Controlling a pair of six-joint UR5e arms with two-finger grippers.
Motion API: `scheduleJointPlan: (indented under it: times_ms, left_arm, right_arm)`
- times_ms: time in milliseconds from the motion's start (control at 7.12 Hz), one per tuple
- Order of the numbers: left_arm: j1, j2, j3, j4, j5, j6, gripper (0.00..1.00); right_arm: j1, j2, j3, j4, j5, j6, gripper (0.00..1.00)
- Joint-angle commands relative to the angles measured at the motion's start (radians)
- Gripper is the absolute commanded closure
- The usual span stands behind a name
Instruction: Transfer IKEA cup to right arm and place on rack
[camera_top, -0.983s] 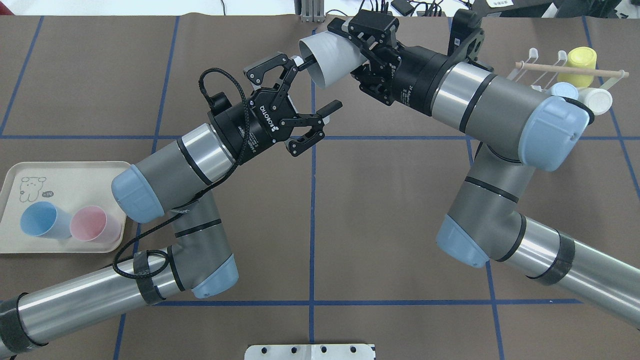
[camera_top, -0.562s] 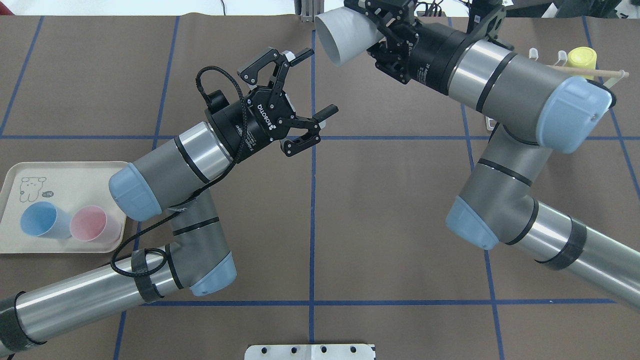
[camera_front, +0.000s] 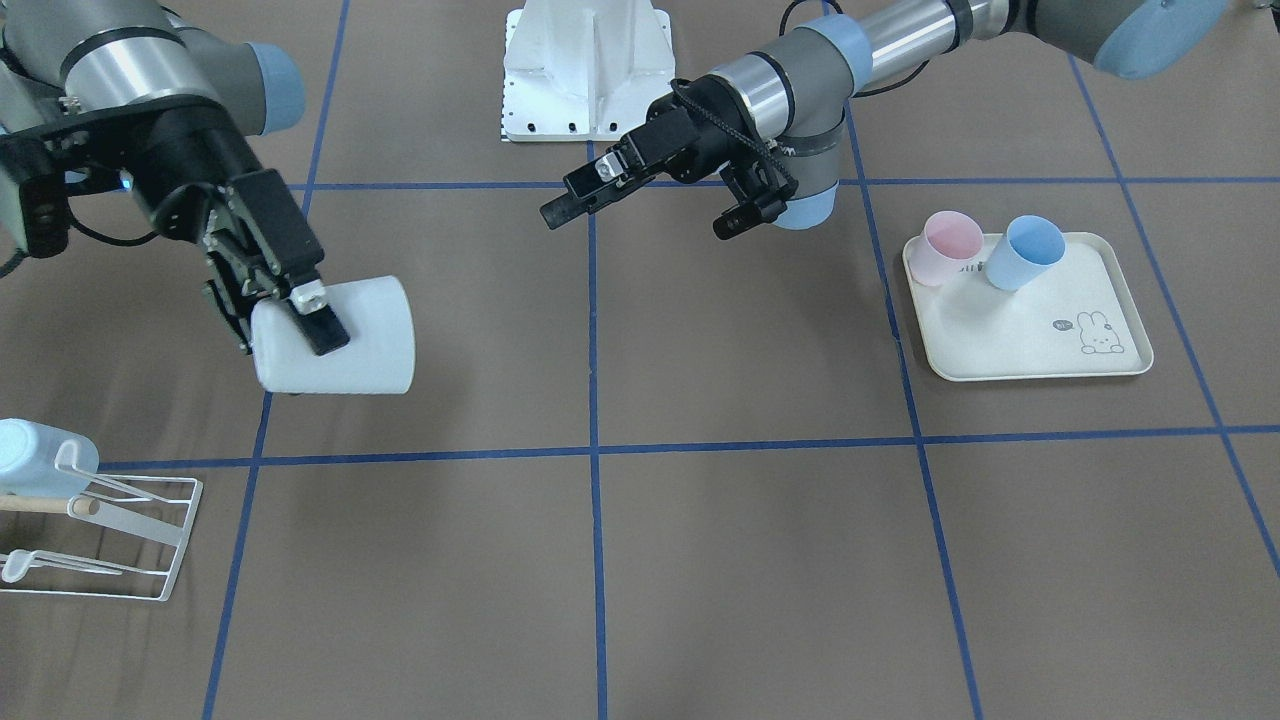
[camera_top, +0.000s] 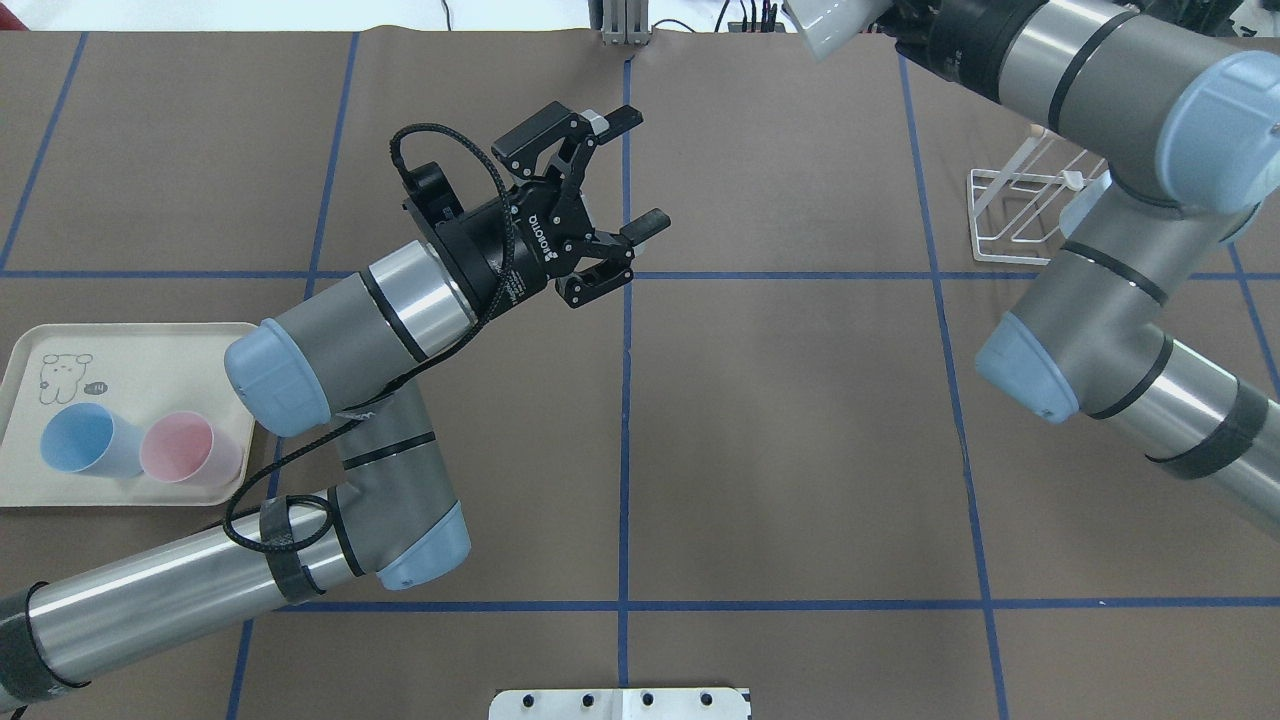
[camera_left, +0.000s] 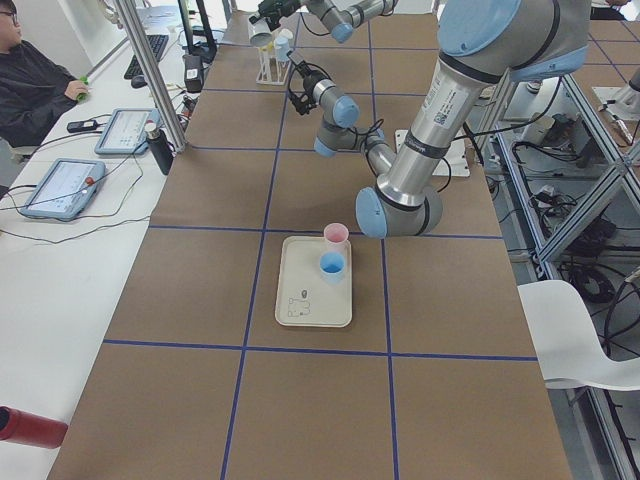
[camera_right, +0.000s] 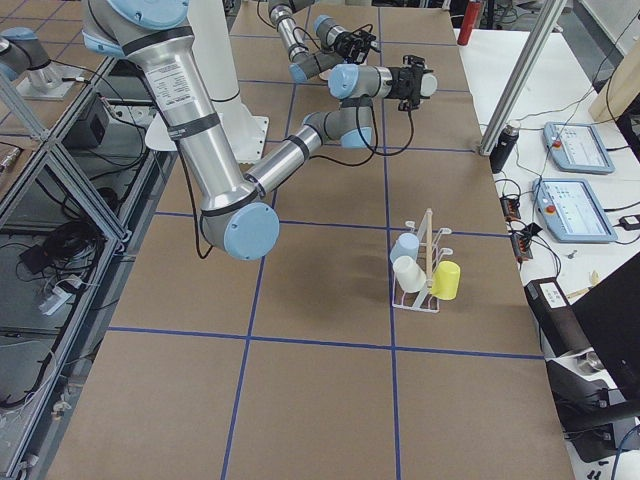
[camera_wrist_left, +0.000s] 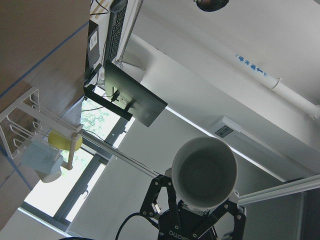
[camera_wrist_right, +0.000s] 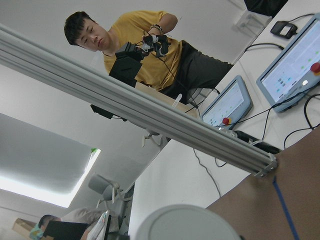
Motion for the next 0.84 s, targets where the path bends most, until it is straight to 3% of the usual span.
scheduleJointPlan:
  times_ms: [0,281,702]
  left_arm:
    - [-0.014,0.000,-0.008,0.093,-0.053,0.178,0.00]
    - [-0.028,0.003,-0.053,0.181,-0.067,0.252,0.00]
    - [-0.032,0.006,-0.084,0.255,-0.069,0.277,0.00]
  right_arm:
    - [0.087,-0.057,0.001,-0.188,-0.009,-0.287,1.00]
    - [0.146,-0.087,-0.076,-0.216,-0.019,-0.467,1.00]
    - [0.250,-0.087,-0.231,-0.165,-0.013,-0.635,1.00]
